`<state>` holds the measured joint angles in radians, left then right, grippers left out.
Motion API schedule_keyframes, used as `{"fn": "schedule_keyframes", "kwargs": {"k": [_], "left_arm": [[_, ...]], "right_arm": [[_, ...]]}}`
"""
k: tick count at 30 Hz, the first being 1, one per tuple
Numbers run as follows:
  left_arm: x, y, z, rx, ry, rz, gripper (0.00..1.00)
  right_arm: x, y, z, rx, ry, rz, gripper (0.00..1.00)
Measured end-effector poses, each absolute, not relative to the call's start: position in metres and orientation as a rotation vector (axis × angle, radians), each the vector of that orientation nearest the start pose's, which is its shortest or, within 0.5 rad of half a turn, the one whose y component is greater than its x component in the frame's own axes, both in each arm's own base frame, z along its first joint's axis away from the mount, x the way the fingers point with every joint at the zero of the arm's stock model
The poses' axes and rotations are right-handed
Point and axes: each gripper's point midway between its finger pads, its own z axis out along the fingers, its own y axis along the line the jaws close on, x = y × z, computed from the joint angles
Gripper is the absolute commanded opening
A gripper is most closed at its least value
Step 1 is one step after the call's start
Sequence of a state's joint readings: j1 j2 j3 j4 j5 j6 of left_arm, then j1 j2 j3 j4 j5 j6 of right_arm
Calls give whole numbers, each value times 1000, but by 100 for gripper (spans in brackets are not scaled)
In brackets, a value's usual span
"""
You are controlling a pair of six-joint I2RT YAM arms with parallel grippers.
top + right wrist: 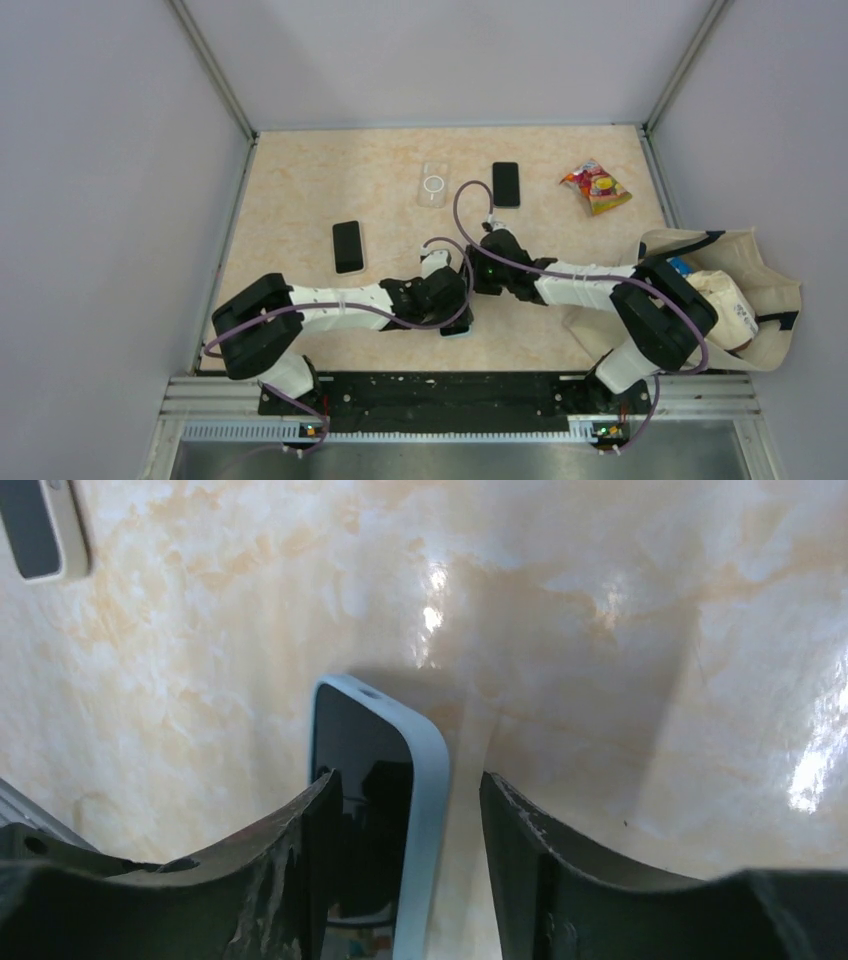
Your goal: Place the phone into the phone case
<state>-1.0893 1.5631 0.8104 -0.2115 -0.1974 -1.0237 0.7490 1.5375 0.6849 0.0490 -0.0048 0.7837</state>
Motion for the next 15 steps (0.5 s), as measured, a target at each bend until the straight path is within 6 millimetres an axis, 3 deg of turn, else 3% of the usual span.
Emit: {"fn": "schedule_keyframes", "kwargs": {"k": [5, 8, 12, 15], "left_arm": [[167, -322, 35, 10, 2599, -614, 30], [167, -322, 35, 11, 2595, -619, 30], [167, -322, 35, 15, 2594, -619, 29], [168, -322, 35, -10, 2596, -624, 28]], "right_arm": [[255, 277, 33, 47, 2497, 786, 53], [257, 278, 32, 48, 2498, 817, 41], [258, 281, 30, 47, 2503, 837, 16], [258, 283, 32, 60, 2506, 823, 10]]}}
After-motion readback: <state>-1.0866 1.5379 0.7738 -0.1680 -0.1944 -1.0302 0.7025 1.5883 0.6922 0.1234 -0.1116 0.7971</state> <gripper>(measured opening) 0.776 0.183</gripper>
